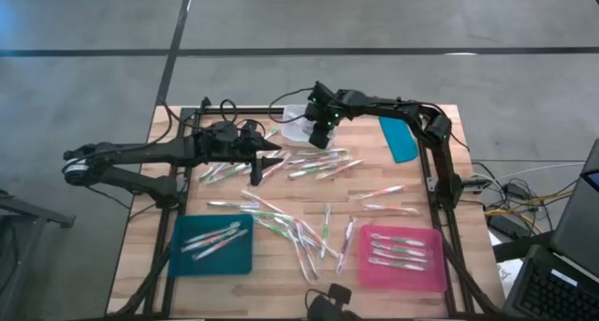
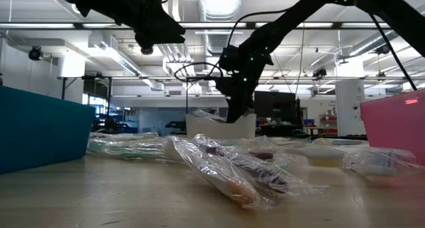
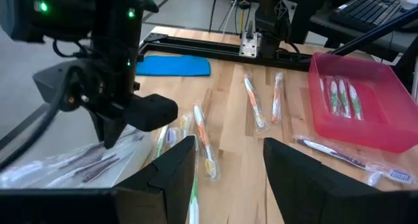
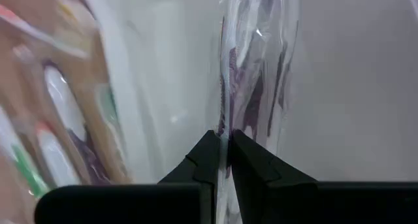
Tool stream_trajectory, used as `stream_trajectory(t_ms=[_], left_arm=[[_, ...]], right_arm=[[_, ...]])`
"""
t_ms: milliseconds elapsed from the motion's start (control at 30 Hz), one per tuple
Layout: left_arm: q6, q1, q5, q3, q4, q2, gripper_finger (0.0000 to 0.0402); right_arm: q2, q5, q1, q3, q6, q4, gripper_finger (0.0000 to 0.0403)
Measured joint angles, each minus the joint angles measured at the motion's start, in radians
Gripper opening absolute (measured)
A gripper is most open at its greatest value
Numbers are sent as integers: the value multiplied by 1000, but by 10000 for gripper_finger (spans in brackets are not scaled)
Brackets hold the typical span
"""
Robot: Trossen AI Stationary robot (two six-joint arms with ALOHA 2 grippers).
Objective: Pick & Place Toothbrushes
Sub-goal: Put the violet toothbrush into the white bin
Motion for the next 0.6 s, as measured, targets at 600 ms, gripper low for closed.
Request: stream_trajectory(t_ms=[600], left_arm=[[0, 0, 0, 0, 0, 0, 186]], right_arm=[[3, 92, -13, -1, -69, -10, 58]])
